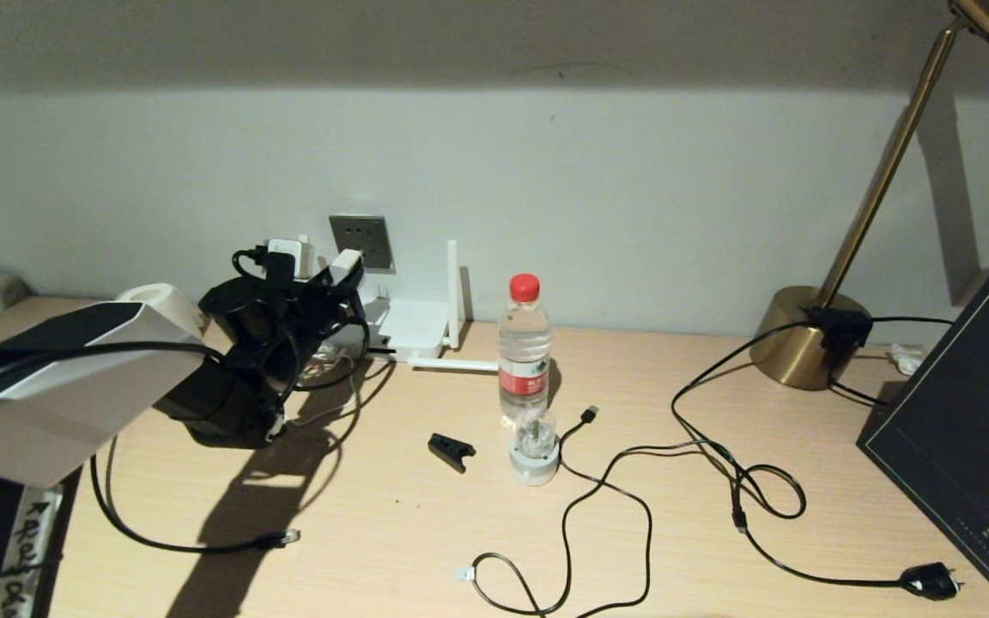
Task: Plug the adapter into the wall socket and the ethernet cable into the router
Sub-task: Align plug and socket
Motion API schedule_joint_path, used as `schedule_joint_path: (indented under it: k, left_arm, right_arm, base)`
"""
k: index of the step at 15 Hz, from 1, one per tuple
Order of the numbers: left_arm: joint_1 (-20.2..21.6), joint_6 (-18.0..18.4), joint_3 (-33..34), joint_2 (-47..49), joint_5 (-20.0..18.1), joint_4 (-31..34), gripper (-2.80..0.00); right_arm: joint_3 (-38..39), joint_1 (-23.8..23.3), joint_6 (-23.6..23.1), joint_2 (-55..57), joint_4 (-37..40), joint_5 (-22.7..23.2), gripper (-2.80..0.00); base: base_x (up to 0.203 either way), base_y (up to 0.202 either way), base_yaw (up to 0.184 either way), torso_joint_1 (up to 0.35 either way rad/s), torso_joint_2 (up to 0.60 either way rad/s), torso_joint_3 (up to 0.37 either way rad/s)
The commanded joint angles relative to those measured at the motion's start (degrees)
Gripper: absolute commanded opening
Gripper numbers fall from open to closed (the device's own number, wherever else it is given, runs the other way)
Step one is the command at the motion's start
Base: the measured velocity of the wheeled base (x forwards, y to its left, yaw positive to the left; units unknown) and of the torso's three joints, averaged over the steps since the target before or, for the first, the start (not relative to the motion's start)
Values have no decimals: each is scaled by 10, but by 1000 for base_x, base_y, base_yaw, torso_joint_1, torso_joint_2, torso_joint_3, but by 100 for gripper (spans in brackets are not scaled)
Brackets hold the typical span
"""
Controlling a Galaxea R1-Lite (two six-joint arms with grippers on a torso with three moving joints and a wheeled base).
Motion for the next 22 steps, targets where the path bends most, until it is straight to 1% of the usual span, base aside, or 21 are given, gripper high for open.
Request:
schedule_joint_path:
  k: [1, 8, 11, 15, 17, 18, 22]
  left_arm:
    - [1, -10, -5, -2, 8, -4, -280]
    - [6, -12, -5, -2, 7, -1, -280]
    - [5, -12, -8, -6, 7, 13, -280]
    - [5, -13, -29, -2, 8, 29, -280]
    - [4, -19, -52, -1, 17, 45, -280]
    - [1, -20, -55, -2, 25, 52, -280]
    - [-7, -20, -55, 0, 29, 55, -280]
  right_arm:
    - [20, 0, 0, 0, -1, 0, -280]
    - [20, 0, 0, 0, -1, 0, -280]
    - [20, 0, 0, 0, -1, 0, -280]
    - [20, 0, 0, 0, -1, 0, -280]
    - [20, 0, 0, 0, -1, 0, -280]
    - [20, 0, 0, 0, -1, 0, -280]
    - [20, 0, 0, 0, -1, 0, -280]
  base:
    - [0, 0, 0, 0, 0, 0]
    - [0, 0, 0, 0, 0, 0]
    - [0, 0, 0, 0, 0, 0]
    - [0, 0, 0, 0, 0, 0]
    - [0, 0, 0, 0, 0, 0]
    - [0, 0, 0, 0, 0, 0]
    - [0, 0, 0, 0, 0, 0]
